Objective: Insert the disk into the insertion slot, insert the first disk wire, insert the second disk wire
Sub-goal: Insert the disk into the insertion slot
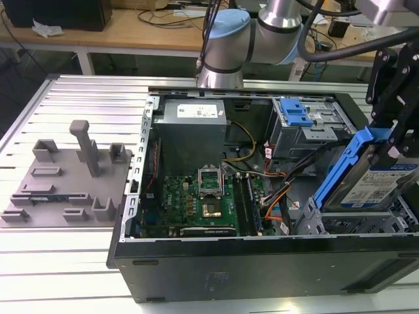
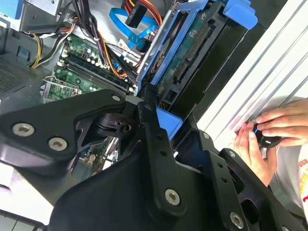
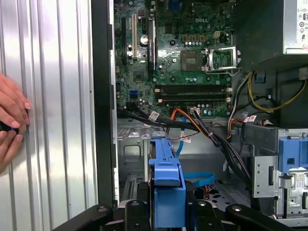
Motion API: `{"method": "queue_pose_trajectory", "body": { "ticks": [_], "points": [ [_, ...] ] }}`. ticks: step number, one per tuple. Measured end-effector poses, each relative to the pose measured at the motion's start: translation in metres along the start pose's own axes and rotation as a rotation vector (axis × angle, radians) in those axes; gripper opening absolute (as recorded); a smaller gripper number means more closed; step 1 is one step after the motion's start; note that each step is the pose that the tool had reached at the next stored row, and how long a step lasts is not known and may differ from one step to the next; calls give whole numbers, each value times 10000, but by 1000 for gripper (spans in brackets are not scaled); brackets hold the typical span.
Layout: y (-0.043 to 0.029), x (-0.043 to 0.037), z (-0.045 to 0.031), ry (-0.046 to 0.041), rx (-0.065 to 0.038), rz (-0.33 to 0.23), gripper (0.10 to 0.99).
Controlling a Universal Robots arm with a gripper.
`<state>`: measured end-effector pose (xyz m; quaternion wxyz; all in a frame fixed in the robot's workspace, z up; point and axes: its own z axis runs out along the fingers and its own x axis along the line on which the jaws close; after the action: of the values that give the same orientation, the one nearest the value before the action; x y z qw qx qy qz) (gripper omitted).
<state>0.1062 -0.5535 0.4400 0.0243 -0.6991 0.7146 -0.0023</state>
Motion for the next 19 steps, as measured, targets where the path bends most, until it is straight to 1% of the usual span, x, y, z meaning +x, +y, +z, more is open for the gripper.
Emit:
{"method": "queue_pose_trajectory", "body": {
  "ticks": [4,5,9,11,18,19],
  "points": [
    [3,3,84,1,0,0,369],
    [4,4,117,1,0,0,369],
    [7,6,192,1,0,0,369],
    [9,8,248,1,0,0,369],
    [14,12,382,1,0,0,369],
    [14,12,390,0,0,0,369]
  ]
}}
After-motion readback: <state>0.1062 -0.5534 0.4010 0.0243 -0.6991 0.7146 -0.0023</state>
